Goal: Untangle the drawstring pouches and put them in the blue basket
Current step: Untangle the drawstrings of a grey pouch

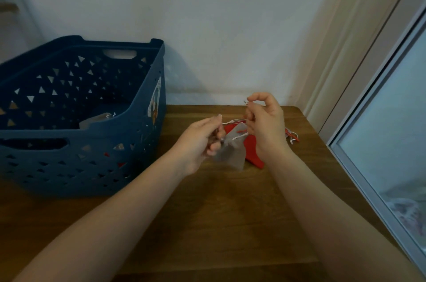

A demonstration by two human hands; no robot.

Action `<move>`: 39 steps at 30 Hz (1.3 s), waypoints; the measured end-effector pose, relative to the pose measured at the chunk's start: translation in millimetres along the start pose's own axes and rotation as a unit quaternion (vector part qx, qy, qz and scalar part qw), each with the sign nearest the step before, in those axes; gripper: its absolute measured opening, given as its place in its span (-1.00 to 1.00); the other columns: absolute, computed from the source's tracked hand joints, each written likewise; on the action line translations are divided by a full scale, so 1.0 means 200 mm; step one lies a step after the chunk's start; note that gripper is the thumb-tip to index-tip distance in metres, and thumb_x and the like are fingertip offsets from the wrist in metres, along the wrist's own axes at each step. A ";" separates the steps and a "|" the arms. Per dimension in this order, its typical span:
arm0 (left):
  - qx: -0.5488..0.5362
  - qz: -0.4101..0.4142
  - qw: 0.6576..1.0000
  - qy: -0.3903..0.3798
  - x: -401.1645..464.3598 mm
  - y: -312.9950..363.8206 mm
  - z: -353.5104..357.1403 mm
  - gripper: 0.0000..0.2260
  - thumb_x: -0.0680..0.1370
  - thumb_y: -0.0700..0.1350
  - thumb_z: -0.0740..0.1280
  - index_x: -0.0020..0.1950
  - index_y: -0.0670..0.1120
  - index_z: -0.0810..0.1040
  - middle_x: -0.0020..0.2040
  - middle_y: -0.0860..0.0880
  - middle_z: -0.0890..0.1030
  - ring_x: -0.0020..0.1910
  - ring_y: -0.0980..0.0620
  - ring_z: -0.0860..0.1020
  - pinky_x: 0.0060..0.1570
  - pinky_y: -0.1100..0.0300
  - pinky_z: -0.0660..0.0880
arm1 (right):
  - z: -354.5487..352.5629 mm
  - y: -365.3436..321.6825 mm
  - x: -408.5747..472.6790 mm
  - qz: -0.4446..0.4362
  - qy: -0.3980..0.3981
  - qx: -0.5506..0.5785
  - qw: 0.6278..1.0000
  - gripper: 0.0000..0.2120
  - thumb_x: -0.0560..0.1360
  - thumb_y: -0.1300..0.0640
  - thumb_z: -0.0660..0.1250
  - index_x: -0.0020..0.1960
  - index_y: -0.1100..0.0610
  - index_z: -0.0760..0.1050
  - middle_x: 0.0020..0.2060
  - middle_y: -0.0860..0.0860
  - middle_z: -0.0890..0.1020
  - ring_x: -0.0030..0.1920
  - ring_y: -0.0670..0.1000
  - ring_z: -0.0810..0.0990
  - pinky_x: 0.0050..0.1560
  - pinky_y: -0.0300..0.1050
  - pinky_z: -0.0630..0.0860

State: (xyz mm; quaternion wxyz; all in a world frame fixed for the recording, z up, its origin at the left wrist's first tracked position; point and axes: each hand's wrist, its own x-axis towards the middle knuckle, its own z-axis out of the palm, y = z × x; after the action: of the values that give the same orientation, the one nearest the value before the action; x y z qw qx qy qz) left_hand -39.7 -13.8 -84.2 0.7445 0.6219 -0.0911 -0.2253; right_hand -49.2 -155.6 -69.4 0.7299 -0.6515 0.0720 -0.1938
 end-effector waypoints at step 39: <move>0.303 0.015 0.952 0.029 -0.03 0.00 -0.06 -0.71 0.60 -0.01 0.19 -0.13 -0.12 0.61 -0.26 0.02 0.63 -0.36 0.14 0.52 -0.32 0.27 0.39 | -0.02 0.02 0.01 -0.200 -0.265 -0.541 0.773 -0.87 0.53 0.02 0.27 -0.18 -0.01 0.47 -0.10 -0.05 0.51 -0.02 -0.02 0.48 0.01 -0.07 0.44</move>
State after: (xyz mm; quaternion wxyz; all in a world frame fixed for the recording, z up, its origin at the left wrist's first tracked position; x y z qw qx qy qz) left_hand -39.4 0.0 -86.7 0.5263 0.8232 -0.1433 -0.1578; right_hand -48.1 -158.7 -73.4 0.1918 -0.9640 -0.1633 -0.0846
